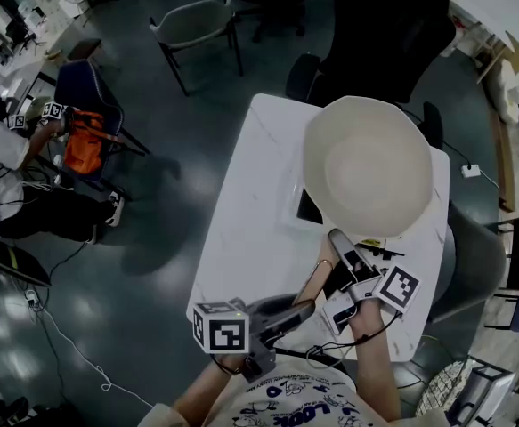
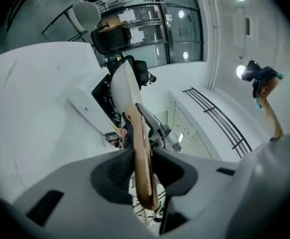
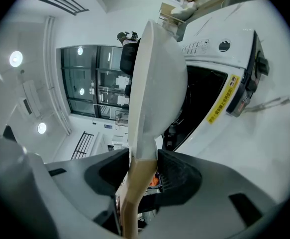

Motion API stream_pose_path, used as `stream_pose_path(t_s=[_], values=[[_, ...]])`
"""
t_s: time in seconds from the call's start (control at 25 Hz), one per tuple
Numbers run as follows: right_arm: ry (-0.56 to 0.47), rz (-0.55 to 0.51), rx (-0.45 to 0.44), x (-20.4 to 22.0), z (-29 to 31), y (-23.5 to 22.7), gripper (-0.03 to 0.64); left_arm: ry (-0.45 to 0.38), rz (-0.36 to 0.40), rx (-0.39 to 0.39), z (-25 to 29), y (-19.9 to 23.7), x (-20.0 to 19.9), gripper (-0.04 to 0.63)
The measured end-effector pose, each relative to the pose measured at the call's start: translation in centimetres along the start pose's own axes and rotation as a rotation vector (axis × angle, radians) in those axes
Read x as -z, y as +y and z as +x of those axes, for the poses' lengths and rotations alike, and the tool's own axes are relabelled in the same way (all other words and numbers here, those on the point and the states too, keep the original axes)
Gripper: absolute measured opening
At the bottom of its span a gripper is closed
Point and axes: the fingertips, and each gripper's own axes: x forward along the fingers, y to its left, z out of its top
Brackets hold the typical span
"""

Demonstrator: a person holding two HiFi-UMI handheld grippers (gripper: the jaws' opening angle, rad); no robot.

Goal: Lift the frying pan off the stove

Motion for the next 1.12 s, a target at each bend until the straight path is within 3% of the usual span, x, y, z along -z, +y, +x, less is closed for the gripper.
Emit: stream_pose_path(t_s=[0.48, 1.12], values=[[0.044, 0.019, -0.009, 0.0, 1.4, 0.0, 0.178, -0.001, 0.0, -0.006, 0.1, 0.0, 0.0, 0.118], [-0.006, 0.003, -0.05, -0.1, 1.5, 0.1, 0.176, -0.005, 0.003, -0.009, 0.1, 0.1, 0.0, 0.118]])
